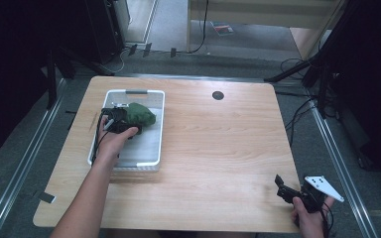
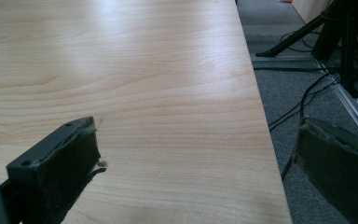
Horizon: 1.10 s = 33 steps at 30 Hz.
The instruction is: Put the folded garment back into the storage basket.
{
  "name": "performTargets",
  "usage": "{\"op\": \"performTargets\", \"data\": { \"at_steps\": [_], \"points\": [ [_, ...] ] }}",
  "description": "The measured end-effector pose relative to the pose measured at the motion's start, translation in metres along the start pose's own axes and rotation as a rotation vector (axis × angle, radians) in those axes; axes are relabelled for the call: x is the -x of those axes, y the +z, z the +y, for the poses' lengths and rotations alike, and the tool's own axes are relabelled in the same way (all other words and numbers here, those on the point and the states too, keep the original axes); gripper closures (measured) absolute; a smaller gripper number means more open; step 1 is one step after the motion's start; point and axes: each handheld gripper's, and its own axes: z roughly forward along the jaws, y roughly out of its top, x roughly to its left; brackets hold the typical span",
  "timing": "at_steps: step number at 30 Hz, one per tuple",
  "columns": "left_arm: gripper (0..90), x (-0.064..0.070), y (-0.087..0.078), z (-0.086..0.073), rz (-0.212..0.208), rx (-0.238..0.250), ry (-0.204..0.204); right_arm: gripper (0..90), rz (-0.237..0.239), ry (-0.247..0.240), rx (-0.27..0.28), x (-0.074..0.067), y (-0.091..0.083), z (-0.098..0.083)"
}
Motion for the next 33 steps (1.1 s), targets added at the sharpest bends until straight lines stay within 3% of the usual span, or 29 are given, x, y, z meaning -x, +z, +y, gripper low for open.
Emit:
{"op": "performTargets", "data": {
  "at_steps": [6,12,20,33],
  "points": [
    [9.7,-0.001,-0.008,0.004,-0.038,0.040,-0.007,0.1,0.000,0.001,0.000,0.000,0.000,0.000],
    [3.1,0.000,-0.015,0.006,-0.069,0.069,-0.029,0.1,0.000,0.000,0.000,0.000,0.000,0.000],
    [0.0,0.003,-0.030,0.011,-0.115,0.104,-0.032,0.1,-0.001,0.000,0.000,0.000,0.000,0.000],
    [0.0,0.006,-0.061,0.011,-0.133,0.157,-0.008,0.1,-0.001,0.000,0.000,0.000,0.000,0.000]
  ]
}}
